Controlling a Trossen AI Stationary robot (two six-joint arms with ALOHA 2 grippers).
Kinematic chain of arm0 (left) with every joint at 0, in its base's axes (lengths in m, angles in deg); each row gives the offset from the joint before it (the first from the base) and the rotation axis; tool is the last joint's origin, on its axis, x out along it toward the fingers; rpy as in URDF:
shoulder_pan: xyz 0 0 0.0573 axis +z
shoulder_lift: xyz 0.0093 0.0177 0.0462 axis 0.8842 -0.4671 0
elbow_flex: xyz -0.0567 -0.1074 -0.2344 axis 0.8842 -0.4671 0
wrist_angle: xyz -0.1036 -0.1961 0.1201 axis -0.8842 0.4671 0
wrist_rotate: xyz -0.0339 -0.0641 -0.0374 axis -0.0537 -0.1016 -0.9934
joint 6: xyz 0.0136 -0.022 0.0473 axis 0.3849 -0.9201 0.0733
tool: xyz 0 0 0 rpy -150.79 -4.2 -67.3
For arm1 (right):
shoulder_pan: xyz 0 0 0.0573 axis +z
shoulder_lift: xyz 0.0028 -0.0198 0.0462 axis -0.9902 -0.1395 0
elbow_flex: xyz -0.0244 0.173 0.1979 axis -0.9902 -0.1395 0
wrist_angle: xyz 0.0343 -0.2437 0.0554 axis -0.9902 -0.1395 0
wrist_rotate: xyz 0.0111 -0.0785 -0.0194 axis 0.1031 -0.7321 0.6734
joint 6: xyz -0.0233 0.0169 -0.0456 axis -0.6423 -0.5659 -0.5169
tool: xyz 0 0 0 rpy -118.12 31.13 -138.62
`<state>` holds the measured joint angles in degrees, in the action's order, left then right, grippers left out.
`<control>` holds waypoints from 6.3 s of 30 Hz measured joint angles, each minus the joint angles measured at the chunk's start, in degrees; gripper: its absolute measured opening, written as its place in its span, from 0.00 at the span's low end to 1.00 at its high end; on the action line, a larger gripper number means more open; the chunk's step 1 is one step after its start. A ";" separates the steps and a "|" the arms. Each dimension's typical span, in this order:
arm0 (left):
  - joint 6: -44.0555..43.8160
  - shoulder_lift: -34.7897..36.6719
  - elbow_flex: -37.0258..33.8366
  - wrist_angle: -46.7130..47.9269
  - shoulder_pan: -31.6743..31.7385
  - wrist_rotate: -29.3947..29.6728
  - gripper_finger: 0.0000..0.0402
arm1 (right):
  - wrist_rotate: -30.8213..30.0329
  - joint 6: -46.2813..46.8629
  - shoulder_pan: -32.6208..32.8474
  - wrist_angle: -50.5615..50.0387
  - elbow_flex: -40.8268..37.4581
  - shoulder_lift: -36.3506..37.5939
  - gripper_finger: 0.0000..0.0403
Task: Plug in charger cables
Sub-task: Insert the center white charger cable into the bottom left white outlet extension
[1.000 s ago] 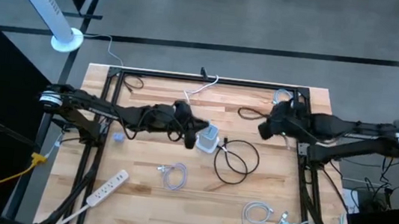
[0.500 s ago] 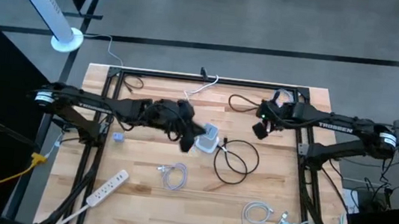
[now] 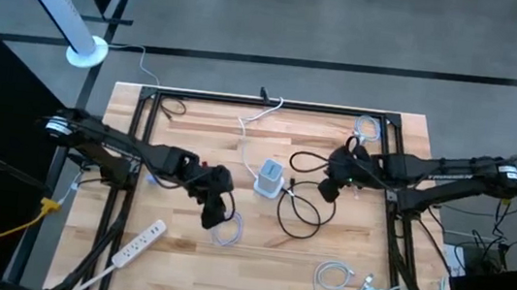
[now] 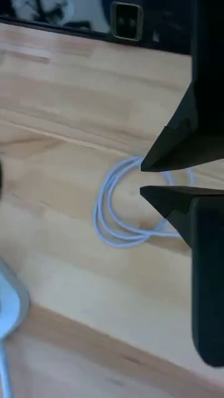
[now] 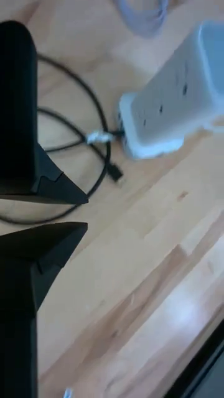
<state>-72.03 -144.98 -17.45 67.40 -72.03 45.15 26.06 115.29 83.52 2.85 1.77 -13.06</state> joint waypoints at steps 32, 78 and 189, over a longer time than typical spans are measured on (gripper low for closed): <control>-69.83 -14.63 -0.41 -0.41 -10.59 7.60 0.42 | -7.54 8.27 19.94 -1.14 -0.26 -1.57 0.18; 42.96 5.44 19.53 -3.85 -11.03 41.48 0.00 | -13.89 -42.49 19.83 61.88 7.50 -10.75 0.19; 14.32 1.09 15.60 -0.84 -3.62 4.24 0.00 | 28.59 -37.78 6.02 26.05 29.97 -28.71 0.17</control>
<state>-57.71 -143.89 -1.85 66.56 -75.65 49.38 54.65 77.51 89.53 28.90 31.73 -41.77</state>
